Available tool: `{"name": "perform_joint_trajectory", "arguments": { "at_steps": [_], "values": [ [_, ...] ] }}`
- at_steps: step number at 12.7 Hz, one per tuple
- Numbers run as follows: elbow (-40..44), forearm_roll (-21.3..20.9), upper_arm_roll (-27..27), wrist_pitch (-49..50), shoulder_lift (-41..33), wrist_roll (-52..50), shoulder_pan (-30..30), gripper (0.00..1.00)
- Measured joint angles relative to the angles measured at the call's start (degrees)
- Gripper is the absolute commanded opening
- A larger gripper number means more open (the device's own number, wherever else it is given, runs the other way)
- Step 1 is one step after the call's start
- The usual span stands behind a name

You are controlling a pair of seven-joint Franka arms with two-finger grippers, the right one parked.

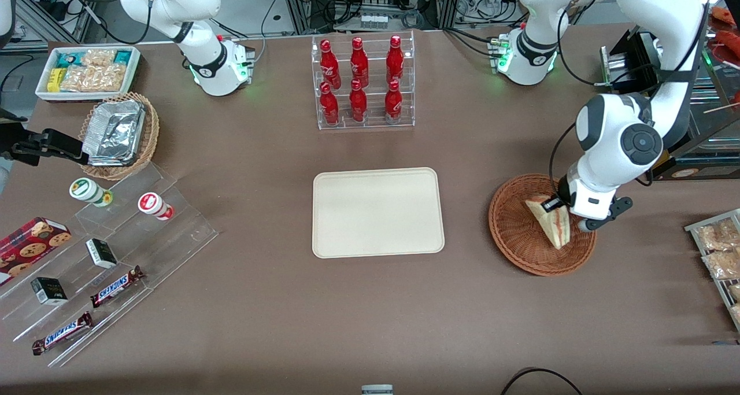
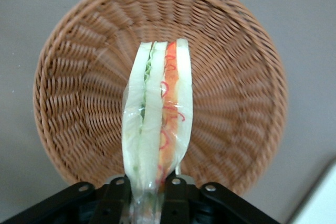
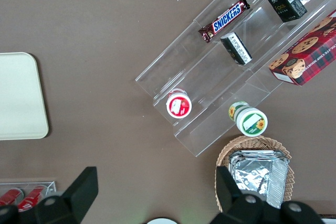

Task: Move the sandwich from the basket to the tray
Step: 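Lift the sandwich and carry it over the cream tray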

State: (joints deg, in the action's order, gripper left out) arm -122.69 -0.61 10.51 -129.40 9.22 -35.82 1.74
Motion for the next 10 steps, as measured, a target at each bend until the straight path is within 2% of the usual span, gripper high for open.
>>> {"name": "perform_joint_trajectory", "arguments": {
  "at_steps": [2, 4, 7, 10],
  "values": [
    [5.0, 0.0, 0.46, 6.02, -0.03, 0.53, -4.54, 0.0],
    [9.29, 0.0, 0.73, 7.55, 1.65, 0.53, -10.51, 0.0],
    [15.98, 0.05, 0.92, 7.56, 8.08, -0.89, -17.82, 0.0],
    [24.44, 0.05, 0.99, 7.54, 16.37, -7.31, -24.65, 0.0]
  ]
}}
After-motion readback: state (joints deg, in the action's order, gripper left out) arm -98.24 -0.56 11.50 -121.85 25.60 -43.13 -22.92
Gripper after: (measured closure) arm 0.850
